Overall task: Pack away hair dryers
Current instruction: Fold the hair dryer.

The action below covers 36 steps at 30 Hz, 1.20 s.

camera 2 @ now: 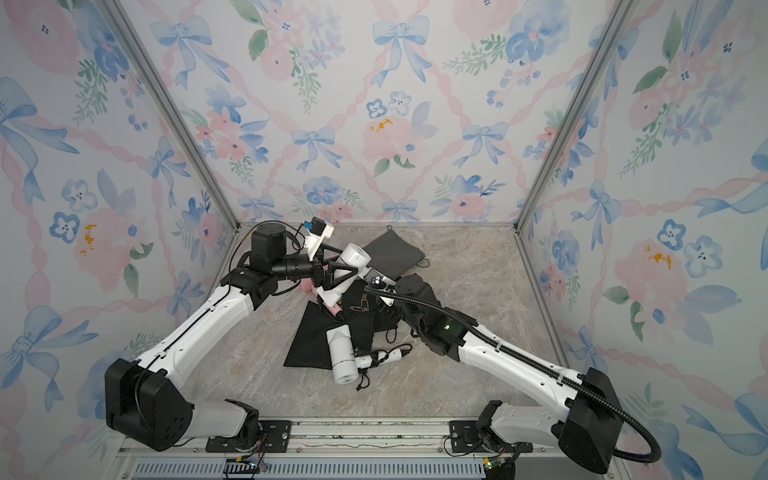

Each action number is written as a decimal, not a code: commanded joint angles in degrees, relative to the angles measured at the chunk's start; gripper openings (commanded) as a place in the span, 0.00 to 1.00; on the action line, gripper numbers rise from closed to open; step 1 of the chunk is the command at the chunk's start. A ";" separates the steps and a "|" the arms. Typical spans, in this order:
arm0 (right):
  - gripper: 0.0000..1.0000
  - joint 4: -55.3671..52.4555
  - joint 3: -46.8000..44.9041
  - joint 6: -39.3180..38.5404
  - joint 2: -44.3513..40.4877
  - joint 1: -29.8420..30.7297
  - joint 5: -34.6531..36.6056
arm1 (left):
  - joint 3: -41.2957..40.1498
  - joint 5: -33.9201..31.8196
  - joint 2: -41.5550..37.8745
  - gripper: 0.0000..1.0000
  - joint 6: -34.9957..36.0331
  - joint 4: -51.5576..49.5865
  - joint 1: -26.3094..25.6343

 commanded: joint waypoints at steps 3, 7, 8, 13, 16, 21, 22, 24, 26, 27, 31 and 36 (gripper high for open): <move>0.37 5.05 4.07 -2.42 2.49 1.20 -1.16 | -0.69 2.07 0.50 0.83 0.87 0.21 0.32; 0.37 4.86 5.14 -2.12 3.31 1.33 -1.07 | -0.64 1.63 0.39 0.64 0.90 0.27 0.41; 0.37 4.90 5.28 -1.72 3.31 1.33 -1.02 | -0.60 1.54 0.28 0.57 0.83 0.20 0.41; 0.37 4.79 5.75 1.41 3.39 1.31 -0.80 | 0.15 0.77 0.28 0.28 0.41 0.25 0.63; 0.37 5.29 6.23 5.58 3.64 1.27 -0.75 | 0.53 -0.06 -0.02 0.25 0.10 0.36 0.60; 0.38 3.38 10.08 14.60 6.33 1.37 -0.80 | -0.27 -1.72 -1.24 0.20 -1.22 2.68 0.07; 0.38 3.02 11.02 16.48 7.00 1.54 -0.57 | -0.70 -2.24 -1.59 0.18 -1.56 3.44 -0.09; 0.37 2.64 12.56 19.80 7.93 1.76 -0.59 | -1.78 -3.23 -2.32 0.17 -2.61 5.50 -0.20; 0.38 2.79 13.93 24.47 8.69 1.90 -0.46 | -2.64 -4.54 -3.09 0.17 -3.44 7.16 -0.27; 0.38 2.79 14.37 26.86 8.99 1.90 -0.37 | -3.26 -5.75 -3.56 0.16 -3.92 8.27 -0.37; 0.39 3.05 16.93 37.56 10.80 2.03 -0.56 | -6.44 -7.87 -5.51 0.15 -7.57 14.84 -0.44; 0.39 7.13 18.59 47.39 13.25 3.24 -1.32 | -9.13 -9.46 -7.44 0.14 -10.96 20.41 -0.71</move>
